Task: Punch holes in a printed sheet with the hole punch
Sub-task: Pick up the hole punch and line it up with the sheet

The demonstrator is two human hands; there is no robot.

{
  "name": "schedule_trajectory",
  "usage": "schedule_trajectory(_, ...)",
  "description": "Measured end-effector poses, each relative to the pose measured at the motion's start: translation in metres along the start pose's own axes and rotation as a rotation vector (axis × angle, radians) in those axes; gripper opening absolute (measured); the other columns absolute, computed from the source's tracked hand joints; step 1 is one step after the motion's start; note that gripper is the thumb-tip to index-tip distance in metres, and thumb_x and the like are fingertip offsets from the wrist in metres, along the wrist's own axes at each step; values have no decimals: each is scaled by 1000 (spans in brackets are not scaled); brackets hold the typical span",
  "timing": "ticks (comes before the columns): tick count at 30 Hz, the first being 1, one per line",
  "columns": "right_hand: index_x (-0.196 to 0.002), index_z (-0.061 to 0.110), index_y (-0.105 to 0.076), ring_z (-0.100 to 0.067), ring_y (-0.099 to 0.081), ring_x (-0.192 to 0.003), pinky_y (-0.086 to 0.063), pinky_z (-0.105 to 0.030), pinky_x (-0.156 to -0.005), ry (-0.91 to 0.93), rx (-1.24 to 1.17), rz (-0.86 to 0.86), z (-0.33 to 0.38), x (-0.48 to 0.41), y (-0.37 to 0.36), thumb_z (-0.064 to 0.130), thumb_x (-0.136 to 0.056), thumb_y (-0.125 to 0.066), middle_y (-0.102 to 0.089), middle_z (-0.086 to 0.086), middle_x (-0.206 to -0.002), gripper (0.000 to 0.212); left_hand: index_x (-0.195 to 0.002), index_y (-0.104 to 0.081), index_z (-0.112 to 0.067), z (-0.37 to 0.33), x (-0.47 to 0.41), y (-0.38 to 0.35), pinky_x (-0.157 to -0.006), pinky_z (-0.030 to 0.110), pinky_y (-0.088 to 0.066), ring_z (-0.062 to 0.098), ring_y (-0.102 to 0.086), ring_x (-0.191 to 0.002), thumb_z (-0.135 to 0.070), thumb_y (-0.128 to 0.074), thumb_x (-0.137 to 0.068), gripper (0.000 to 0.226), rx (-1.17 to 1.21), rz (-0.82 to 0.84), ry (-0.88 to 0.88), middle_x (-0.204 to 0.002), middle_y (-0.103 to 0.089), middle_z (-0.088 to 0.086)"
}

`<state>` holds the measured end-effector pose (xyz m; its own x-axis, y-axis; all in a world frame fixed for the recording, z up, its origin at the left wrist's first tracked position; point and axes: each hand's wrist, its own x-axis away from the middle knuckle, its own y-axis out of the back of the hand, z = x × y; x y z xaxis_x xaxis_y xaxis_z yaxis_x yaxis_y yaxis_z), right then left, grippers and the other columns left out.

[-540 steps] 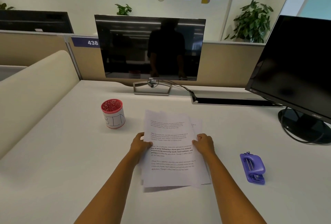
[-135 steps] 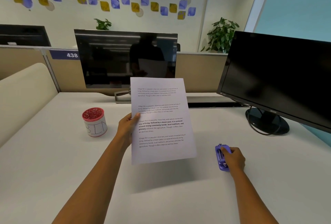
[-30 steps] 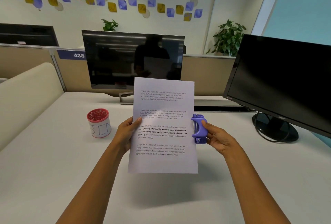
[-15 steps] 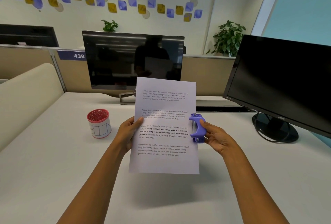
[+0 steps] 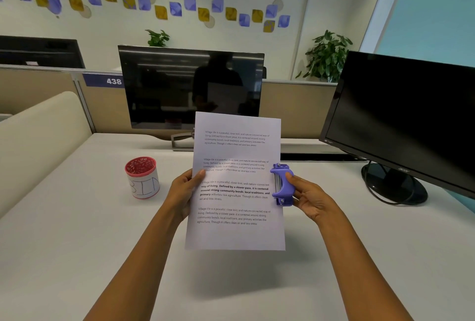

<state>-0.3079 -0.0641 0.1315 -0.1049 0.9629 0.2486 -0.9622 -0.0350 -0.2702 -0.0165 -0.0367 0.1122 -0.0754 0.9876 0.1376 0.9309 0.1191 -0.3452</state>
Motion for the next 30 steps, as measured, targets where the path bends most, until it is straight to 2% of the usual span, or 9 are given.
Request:
schedule_trajectory(7,-94,15,-64,-20,-64,-80,-59,-27,-55,6,-13,-28,2,2,-3,18,-87,-60,-67,-5,-90,9,-105,-62,-12,1,0,-1,-65,44,-61,27,-71,-70,-22,-60,-87,21,-6,7,-1,-90,-73,11)
schedule_trajectory(12,-92,17,-65,-21,-62,-84,-60,-26,-57,19,8,26,2,3,-4,18,-89,-58,-65,-7,-95,8,-104,-63,-13,0,1,0,-60,41,-60,26,-72,-69,-22,-60,-86,19,16,13,12,-84,-75,9)
schedule_trajectory(19,-90,18,-67,-20,-63,-80,-59,-27,-54,30,-14,40,2,5,-5,19,-88,-59,-68,-5,-90,9,-111,-61,-10,-2,3,-1,-67,44,-60,28,-70,-74,-21,-59,-88,26,29,10,28,-97,-70,14)
schedule_trajectory(22,-90,17,-67,-20,-63,-79,-59,-26,-53,41,-26,27,1,4,-6,18,-88,-59,-67,-5,-90,8,-112,-59,-10,-3,3,0,-65,44,-61,27,-70,-72,-21,-59,-88,27,29,11,42,-98,-70,14)
schedule_trajectory(30,-109,7,-60,-22,-63,-82,-60,-26,-59,37,-50,-15,2,2,-10,12,-87,-60,-66,-7,-95,22,-111,-59,-11,-2,3,1,-63,44,-61,27,-72,-70,-21,-59,-88,26,43,8,56,-94,-71,13)
